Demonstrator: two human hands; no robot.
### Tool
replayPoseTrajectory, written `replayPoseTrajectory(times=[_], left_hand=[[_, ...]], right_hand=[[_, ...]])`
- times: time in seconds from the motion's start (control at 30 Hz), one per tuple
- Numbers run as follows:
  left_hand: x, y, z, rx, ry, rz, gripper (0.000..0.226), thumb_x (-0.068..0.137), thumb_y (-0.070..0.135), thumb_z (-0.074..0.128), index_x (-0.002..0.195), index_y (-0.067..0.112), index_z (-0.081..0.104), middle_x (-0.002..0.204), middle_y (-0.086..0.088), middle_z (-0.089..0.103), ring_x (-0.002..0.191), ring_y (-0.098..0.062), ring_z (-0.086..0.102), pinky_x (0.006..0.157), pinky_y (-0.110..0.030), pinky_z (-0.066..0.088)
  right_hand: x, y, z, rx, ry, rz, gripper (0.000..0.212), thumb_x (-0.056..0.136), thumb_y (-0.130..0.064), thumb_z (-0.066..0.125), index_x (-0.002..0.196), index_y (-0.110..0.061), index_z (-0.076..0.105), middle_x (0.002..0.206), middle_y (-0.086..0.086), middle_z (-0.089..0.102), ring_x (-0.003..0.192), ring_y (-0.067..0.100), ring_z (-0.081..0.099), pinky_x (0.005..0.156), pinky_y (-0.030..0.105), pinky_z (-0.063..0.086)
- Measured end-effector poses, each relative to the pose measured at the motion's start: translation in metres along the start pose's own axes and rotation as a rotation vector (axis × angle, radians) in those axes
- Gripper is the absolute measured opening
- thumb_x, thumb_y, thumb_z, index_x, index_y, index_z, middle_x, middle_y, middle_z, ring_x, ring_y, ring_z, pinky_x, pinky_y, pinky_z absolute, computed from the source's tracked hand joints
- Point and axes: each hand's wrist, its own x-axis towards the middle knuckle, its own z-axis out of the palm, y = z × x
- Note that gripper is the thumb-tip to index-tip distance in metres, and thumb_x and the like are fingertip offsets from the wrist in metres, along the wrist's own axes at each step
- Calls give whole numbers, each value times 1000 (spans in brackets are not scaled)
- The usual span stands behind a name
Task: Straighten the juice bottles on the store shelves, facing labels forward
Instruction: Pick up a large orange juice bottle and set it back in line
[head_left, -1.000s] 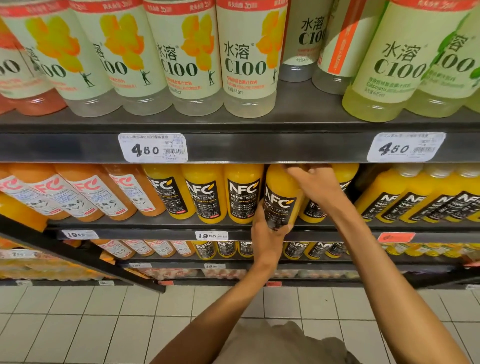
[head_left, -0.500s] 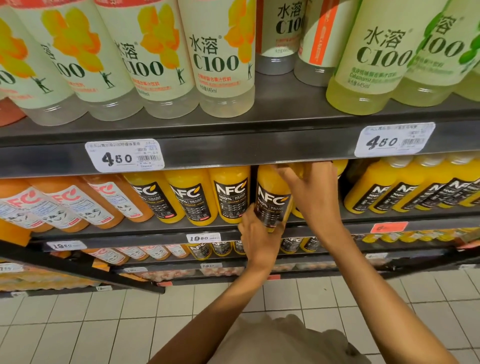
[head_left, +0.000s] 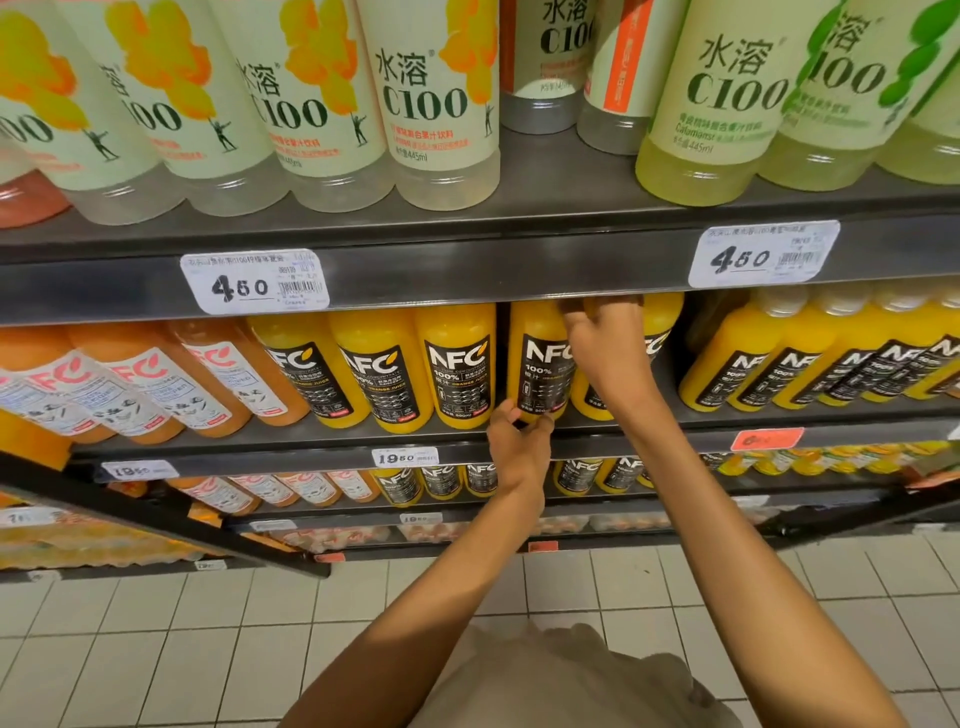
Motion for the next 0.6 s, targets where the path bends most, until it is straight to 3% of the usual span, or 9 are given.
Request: replayPoseTrajectory(times=[0.07, 0.13, 0.2, 0.23, 0.3, 0.33, 0.4, 0.47, 0.6], left_hand=[[-1, 2, -7, 7, -30, 4, 55, 87, 6, 64, 137, 9, 41, 130, -4, 51, 104, -11, 51, 95, -21, 39], [-2, 1, -21, -5, -33, 28, 50, 87, 1, 63, 133, 6, 44, 124, -5, 53, 107, -15, 54, 102, -28, 42], [1, -5, -38, 9, 21, 81, 43, 89, -5, 57, 129, 6, 46, 113, -3, 53, 101, -17, 57, 98, -32, 47], [2, -6, -47, 50, 66, 132, 37, 90, -6, 54, 124, 7, 47, 105, 0, 52, 95, -14, 56, 90, -25, 50], [6, -7, -64, 129, 139, 226, 26, 91, -8, 49, 107, 13, 48, 90, 3, 47, 79, -7, 48, 67, -8, 47], [7, -4, -69, 168, 150, 265, 25, 90, -10, 49, 103, 12, 47, 88, 2, 46, 77, -8, 45, 63, -8, 47], [8, 0, -79, 239, 68, 310, 36, 86, -12, 56, 117, 3, 46, 108, -6, 51, 96, -16, 52, 86, -23, 52], [9, 2, -85, 279, -20, 312, 50, 82, -11, 62, 128, -2, 44, 127, -18, 50, 118, -28, 51, 100, -45, 46], [5, 1, -98, 339, -94, 299, 61, 86, -6, 60, 140, 5, 35, 141, -13, 42, 128, -19, 41, 111, -38, 35]], right_hand=[[-2, 1, 1, -8, 28, -27, 39, 90, 4, 49, 54, -7, 38, 50, 3, 35, 40, 4, 38, 41, 14, 29], [-12, 5, 4, -47, 176, -87, 27, 91, -7, 56, 66, 3, 50, 62, 15, 48, 62, 19, 48, 56, 27, 35], [-33, 7, 13, 24, 421, -161, 18, 92, -13, 59, 85, 3, 56, 81, 18, 55, 76, 27, 51, 65, 27, 37], [-46, 4, 20, 87, 482, -208, 15, 93, -13, 58, 96, 1, 57, 92, 15, 59, 84, 24, 54, 71, 24, 41], [-64, -2, 40, 135, 378, -266, 26, 93, -13, 59, 116, -2, 56, 112, 10, 58, 102, 17, 55, 87, 20, 43], [-64, -6, 50, 123, 256, -272, 31, 93, -16, 60, 120, -3, 54, 115, 9, 56, 106, 15, 52, 90, 20, 42], [-54, -17, 66, 87, 70, -234, 25, 90, -26, 63, 104, -8, 53, 101, 7, 51, 93, 13, 48, 80, 17, 38], [-39, -31, 75, 45, -22, -199, 33, 89, -31, 65, 70, -17, 42, 74, -3, 40, 68, 7, 36, 64, 17, 33], [-16, -37, 86, -6, -90, -167, 56, 90, -17, 60, 43, -19, 30, 40, -7, 25, 41, 7, 22, 45, 19, 21]])
